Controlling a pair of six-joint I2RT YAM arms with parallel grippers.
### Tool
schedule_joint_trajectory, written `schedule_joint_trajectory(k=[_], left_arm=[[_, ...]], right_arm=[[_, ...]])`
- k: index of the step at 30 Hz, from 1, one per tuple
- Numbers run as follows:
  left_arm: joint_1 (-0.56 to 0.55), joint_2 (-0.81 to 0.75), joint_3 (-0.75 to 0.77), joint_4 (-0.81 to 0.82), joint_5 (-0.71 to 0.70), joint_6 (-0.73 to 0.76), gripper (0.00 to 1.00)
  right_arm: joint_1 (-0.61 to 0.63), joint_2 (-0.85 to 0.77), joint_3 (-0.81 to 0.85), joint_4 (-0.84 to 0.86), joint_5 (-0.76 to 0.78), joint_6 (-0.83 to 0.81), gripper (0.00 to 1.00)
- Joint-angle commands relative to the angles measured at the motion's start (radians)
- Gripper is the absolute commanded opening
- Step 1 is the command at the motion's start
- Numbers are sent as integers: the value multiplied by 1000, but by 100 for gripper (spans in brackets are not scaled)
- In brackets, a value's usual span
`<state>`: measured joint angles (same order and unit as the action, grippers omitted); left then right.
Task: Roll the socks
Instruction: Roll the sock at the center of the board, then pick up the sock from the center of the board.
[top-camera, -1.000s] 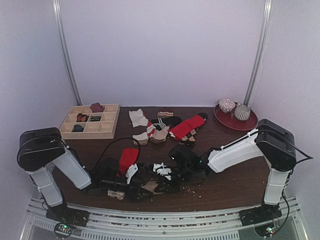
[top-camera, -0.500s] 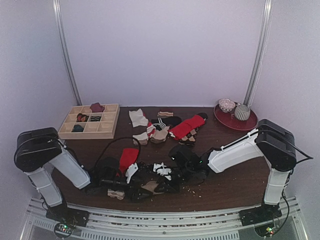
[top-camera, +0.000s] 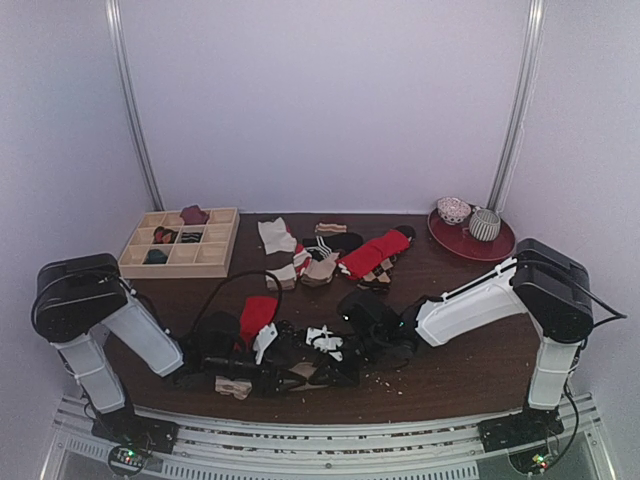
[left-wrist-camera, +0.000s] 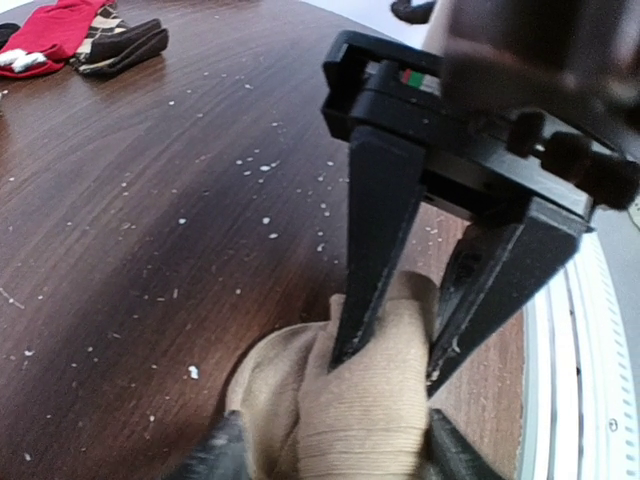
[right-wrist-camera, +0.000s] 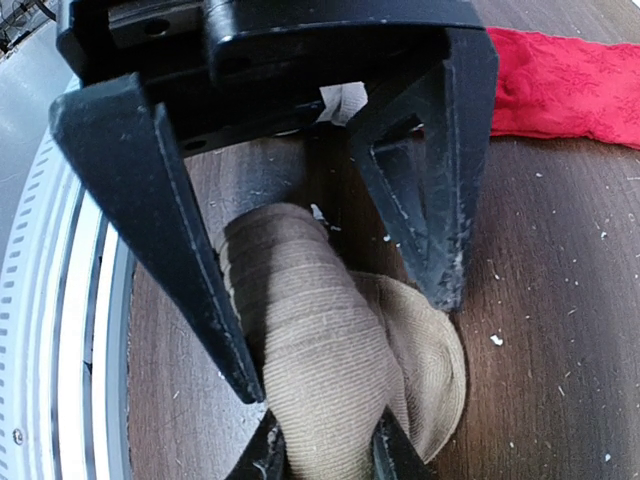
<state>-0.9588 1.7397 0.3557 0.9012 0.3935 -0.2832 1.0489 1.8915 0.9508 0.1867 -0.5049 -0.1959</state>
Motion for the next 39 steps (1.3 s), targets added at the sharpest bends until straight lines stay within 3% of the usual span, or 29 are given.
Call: schedule_joint_trajectory(k=[1,3,5,7,13,21,29,39], left_arm=[[-1,42,-4,-15,34,10,48],[-1,49,-7,-15,56,7,49],[-1,42,-21,-6,53,-3,68],[-1,20,-47,11,24,-19,74],[69,-109,-202,130,-28,-93,86],[70,-117,-167,218,87,-18,97],[71,54,-66,286,142,-17,98],[70,96,-28,195,158,-11,82]], right_arm=[[1,110,-65,-263,142,-3,21],[1,117,-59,-268,143,-4,21],[0,123,-54,-273,150,-1,21],[-1,125,-49,-274,154,0,21],[-5,146,-26,-293,169,16,21],[-6,143,-35,-261,172,33,21],[-5,144,-32,-259,173,41,21],[-5,149,-29,-261,176,46,21]])
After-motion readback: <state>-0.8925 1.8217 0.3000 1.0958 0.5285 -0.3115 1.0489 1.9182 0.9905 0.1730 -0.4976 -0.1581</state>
